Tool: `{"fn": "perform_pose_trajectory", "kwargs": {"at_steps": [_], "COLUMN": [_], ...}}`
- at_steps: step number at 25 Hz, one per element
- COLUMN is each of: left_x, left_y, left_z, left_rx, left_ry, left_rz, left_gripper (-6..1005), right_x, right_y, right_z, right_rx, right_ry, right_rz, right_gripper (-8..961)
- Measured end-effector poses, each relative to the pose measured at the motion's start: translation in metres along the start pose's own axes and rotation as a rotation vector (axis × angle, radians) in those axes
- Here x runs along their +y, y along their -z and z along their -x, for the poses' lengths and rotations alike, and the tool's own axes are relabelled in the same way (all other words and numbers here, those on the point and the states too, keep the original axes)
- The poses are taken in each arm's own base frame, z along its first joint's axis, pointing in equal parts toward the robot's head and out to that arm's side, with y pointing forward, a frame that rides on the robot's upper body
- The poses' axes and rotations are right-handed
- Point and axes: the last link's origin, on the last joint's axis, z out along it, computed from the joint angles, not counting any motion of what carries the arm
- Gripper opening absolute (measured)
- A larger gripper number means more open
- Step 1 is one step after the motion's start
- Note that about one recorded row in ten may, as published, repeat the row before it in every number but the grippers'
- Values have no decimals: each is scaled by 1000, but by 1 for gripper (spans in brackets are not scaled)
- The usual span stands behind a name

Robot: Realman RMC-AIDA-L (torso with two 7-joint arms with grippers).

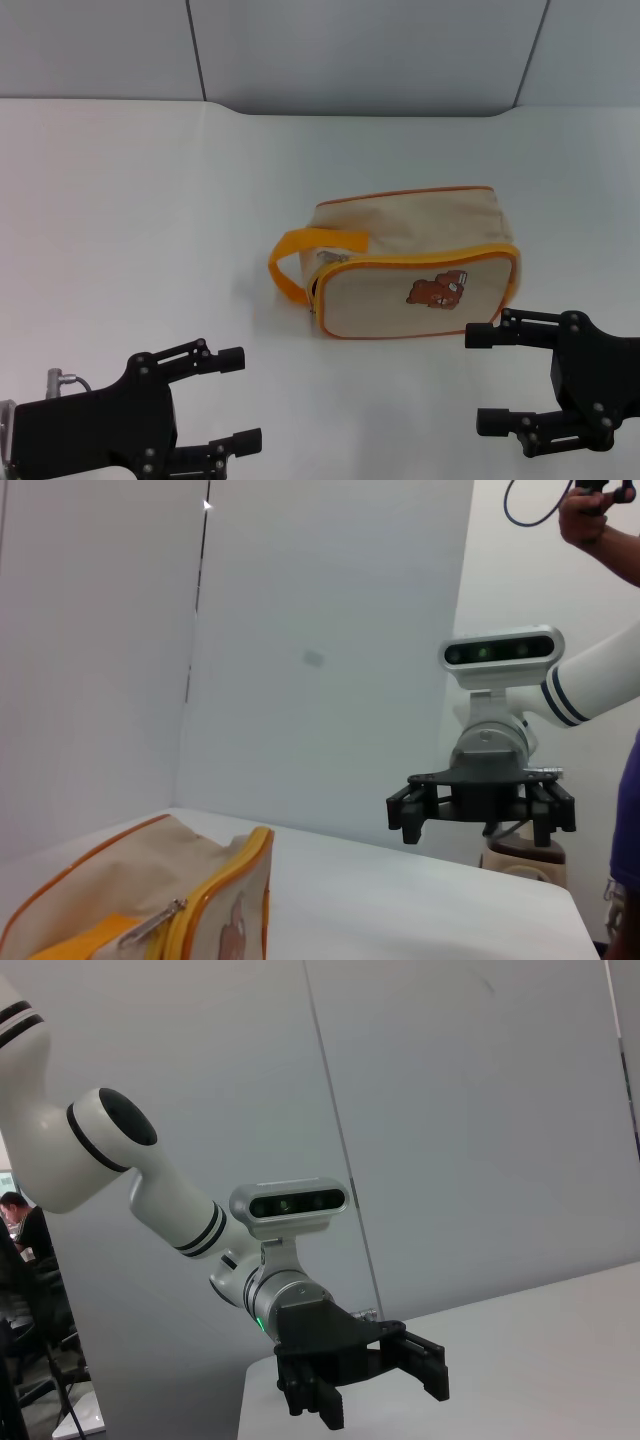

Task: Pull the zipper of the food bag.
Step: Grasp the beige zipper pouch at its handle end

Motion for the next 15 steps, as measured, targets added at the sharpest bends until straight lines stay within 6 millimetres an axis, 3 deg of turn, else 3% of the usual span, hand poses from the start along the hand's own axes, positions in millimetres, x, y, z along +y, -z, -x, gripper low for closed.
{"fn": "perform_pose_trajectory", "kwargs": {"at_steps": [11, 15], "left_x": [-6, -22], "left_y": [-4, -11], "left_z": [0, 11], "left_rx": [7, -9], "left_ry": [-24, -93], "left_rz": [-45, -218], "left_gripper": [808, 809], "right_x": [1, 2], "right_y": [2, 2], "right_z": [-1, -2], "right_rx": [-8, -26], "right_ry": [-2, -6], "right_rz": [-13, -27], "right_gripper": [825, 825]}}
